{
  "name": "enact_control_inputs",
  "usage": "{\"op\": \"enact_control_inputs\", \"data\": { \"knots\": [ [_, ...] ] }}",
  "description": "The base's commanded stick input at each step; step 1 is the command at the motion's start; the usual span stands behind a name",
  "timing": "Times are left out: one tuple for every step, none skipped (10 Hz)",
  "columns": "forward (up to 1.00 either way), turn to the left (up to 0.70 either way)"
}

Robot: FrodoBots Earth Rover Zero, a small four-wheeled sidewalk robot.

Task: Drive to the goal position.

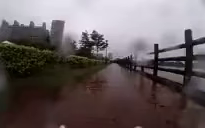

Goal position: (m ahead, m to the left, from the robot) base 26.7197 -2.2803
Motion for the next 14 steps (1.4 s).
{"op": "enact_control_inputs", "data": {
  "knots": [
    [1.00,0.00],
    [1.00,0.00],
    [1.00,0.00],
    [1.00,0.00],
    [1.00,0.00],
    [1.00,0.00],
    [1.00,-0.17],
    [1.00,-0.40],
    [1.00,-0.40],
    [1.00,-0.40],
    [1.00,-0.40],
    [1.00,-0.40],
    [1.00,-0.21],
    [1.00,0.00]
  ]
}}
